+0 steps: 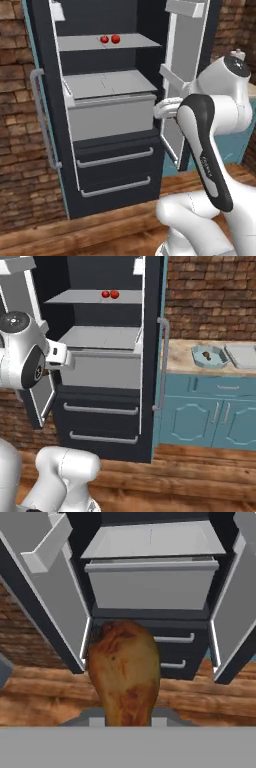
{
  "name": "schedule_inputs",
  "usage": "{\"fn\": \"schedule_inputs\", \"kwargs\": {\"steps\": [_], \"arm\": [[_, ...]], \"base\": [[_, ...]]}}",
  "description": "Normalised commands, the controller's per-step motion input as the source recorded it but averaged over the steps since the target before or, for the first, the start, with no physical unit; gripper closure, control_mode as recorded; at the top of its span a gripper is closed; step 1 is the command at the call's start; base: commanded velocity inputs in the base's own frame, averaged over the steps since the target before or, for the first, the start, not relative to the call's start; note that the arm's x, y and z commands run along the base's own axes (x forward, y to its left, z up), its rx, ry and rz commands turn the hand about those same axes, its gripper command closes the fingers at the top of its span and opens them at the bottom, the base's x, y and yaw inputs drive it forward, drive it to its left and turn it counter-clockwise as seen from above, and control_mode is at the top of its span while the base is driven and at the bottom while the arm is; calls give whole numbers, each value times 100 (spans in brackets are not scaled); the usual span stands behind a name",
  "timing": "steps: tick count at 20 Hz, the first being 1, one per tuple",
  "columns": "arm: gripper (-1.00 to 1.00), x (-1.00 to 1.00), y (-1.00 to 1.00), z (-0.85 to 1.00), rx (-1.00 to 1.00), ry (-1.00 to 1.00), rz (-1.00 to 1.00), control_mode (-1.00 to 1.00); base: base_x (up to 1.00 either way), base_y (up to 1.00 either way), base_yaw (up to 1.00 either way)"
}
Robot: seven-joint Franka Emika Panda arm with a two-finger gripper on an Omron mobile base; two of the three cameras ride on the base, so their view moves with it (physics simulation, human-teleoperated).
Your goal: Place one tomato and one chicken drumstick in each tupperware on the nearby counter, to pack two identical lunches.
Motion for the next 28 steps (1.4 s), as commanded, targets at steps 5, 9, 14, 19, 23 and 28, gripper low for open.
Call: {"fn": "schedule_inputs", "kwargs": {"steps": [5,9,14,19,23,28], "arm": [[100,0,0,0,0,0,0,100],[100,0,0,0,0,0,0,100],[100,0,0,0,0,0,0,100],[100,0,0,0,0,0,0,100],[100,0,0,0,0,0,0,100],[100,0,0,0,0,0,0,100]], "base": [[-28,-100,-14],[-1,-100,-10],[2,-100,-6],[22,-93,-5],[58,-63,-4],[92,-34,-3]]}}
